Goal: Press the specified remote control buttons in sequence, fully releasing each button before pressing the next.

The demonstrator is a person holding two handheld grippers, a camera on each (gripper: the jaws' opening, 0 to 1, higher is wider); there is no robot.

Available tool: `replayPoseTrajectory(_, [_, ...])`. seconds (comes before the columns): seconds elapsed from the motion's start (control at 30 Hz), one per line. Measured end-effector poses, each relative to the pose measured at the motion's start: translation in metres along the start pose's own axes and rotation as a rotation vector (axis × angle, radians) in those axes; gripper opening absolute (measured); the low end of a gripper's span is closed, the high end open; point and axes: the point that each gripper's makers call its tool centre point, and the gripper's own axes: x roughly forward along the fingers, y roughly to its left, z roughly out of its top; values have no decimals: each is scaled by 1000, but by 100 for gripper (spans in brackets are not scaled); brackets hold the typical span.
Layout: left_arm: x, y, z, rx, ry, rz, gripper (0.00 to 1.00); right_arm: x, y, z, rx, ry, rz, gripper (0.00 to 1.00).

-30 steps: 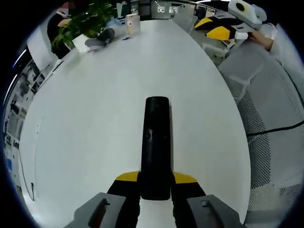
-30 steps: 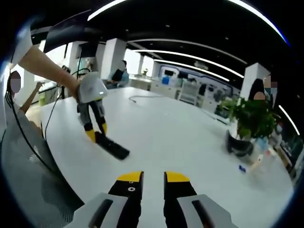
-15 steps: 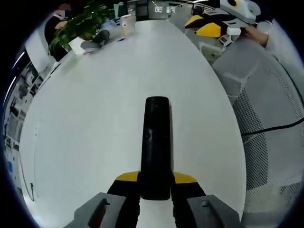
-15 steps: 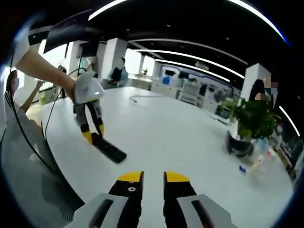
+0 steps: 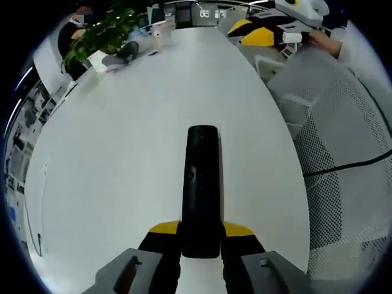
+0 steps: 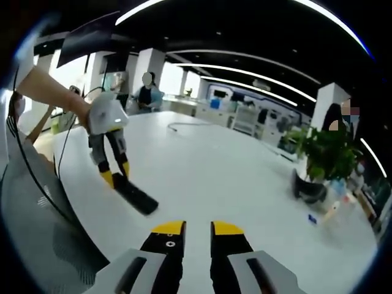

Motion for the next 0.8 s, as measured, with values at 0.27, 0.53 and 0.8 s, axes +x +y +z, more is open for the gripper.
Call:
replayPoseTrajectory(0.27, [0,-11,1,5,-8,-4,23,0,1,0,-5,2,4,12])
replayPoseTrajectory(0.53, [0,-20,2,17,-11,-12,23,1,1,0,-11,3,5,12])
replayPoseTrajectory(0.8, [0,-27,3,16,-7,-10,23,1,2,0,-14,3,8,12])
